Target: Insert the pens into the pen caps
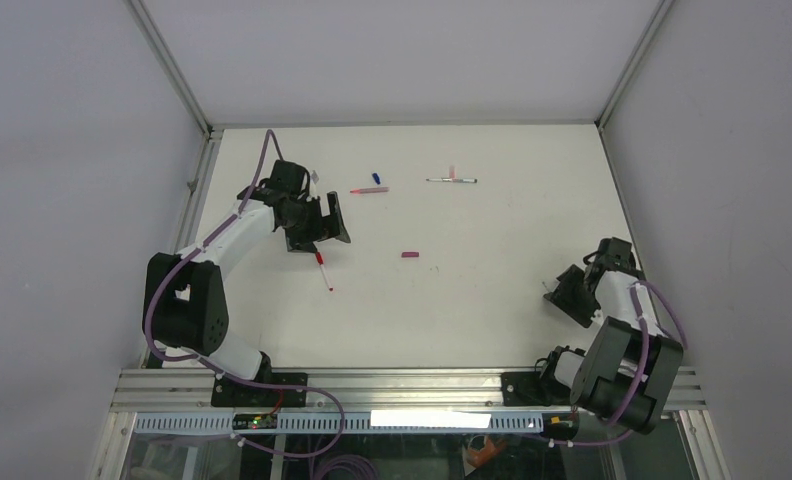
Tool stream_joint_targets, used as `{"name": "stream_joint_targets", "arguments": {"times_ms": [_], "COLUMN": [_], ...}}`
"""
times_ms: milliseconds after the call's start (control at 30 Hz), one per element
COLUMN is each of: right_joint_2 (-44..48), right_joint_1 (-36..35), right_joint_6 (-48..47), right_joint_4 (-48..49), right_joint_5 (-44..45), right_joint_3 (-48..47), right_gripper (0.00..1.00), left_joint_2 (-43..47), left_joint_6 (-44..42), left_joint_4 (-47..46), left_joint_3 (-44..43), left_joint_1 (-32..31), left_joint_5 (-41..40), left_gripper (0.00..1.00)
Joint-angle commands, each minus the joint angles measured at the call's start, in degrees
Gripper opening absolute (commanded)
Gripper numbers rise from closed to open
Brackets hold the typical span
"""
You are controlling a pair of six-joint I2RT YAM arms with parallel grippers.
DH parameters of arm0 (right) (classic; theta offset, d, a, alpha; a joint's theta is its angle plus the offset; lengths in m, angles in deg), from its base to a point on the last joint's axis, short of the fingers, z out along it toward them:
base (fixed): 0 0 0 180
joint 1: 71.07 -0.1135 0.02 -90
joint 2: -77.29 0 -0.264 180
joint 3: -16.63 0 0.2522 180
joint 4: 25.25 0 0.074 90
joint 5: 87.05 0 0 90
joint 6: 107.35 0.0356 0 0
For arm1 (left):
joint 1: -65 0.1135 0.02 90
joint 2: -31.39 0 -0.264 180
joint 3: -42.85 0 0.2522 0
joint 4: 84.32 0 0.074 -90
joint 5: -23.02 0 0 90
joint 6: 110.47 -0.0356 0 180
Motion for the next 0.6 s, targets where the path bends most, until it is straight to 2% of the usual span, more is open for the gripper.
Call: {"name": "stream_joint_targets", "arguments": {"times_ms": [0,100,333,400,500,567], "right_joint_2": [-2.0,-4.5,-9.1,-9.7,-9.6,-9.8], "right_joint_1": [0.6,0.9,2.1,2.3,2.4,2.4], "right_joint_6": [1.3,1.4,-3.0,-4.2,-5.2,-6.3], "right_joint_4": [0.9,0.2,-5.4,-7.5,-8.8,-8.9], "right_joint_5": [-3.4,-5.3,-3.4,-2.5,-2.2,-2.6], "right_joint_3": [1.0,0.8,-3.1,-4.3,-4.9,-5.1], "right_gripper": [0.55,0.52,0.37,0.28,0.0,0.0], "left_joint_2": [-0.2,-0.1,0.4,0.6,0.7,0.7], "left_joint_6": [-1.0,-0.9,-0.8,-0.7,-0.7,-0.7], "left_joint_4": [0.5,0.7,1.2,1.3,1.3,1.3], "left_joint_3": [-2.2,-2.2,-1.7,-1.6,-1.4,-1.3], "left_joint_1": [0.8,0.8,0.8,0.8,0.8,0.8], "left_joint_5": [2.1,2.3,2.0,2.0,2.0,2.1], "left_gripper": [0.93,0.93,0.93,0.93,0.93,0.93]}}
